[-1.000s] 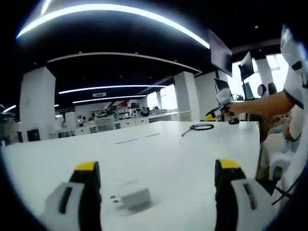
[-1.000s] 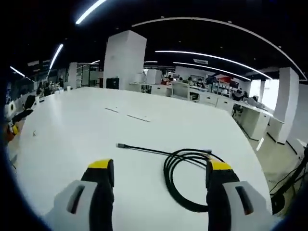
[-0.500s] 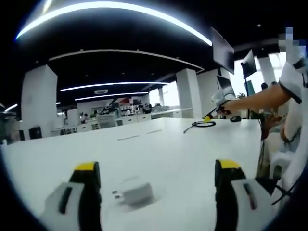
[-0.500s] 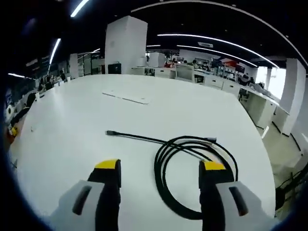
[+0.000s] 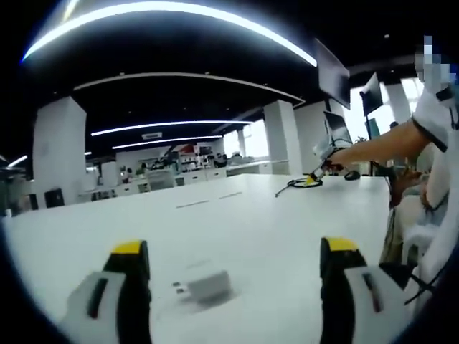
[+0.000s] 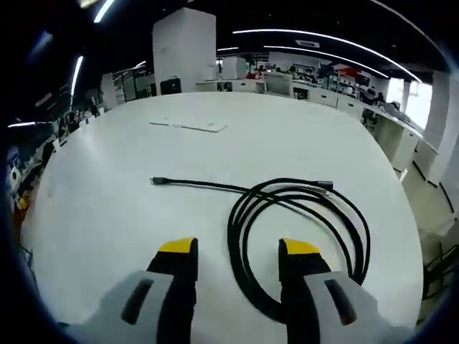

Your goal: Plug the desk Type‑C cable into the charger adapter.

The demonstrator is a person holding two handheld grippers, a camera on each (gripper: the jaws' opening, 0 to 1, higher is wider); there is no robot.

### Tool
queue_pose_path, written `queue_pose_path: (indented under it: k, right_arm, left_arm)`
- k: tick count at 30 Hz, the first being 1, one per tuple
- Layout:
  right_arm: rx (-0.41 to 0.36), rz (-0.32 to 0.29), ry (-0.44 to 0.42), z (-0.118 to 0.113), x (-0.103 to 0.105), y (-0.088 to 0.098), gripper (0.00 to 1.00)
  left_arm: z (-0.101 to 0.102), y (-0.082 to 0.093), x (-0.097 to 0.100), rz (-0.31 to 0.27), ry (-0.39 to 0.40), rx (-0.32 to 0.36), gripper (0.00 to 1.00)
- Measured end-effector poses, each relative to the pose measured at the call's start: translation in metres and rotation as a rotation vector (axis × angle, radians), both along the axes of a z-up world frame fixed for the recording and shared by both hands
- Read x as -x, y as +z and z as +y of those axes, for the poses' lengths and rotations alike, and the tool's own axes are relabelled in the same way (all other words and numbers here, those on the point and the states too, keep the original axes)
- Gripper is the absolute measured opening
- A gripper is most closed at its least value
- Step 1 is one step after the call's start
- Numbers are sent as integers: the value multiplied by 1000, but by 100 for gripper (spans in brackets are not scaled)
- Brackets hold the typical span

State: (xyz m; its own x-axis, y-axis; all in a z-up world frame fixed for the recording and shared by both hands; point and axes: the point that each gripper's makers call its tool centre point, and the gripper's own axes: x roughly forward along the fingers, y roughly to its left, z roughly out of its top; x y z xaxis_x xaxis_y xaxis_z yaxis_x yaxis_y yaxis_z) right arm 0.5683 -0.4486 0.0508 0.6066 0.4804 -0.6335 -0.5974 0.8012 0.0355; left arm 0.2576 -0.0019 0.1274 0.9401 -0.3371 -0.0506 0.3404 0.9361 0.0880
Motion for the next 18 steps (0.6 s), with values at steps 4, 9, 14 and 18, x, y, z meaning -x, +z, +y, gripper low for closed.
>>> queue_pose_path:
  k: [4,9,14,18]
  right_arm:
    - [7,22,0,-2,-2,-4,42]
    - [35,38,14,-2,-5,-9,41]
    - [38,43,39,3,-2,-9,32]
    - [47,40,44,4,-1,-10,28]
  left_arm:
    - [1,2,-2,0,-2,30,100]
    - [0,-1,-5,11,-8,30,100]
    - [-1,-2,-6,14,-17,21,100]
    - [1,-4,-6,19,-13,18,100]
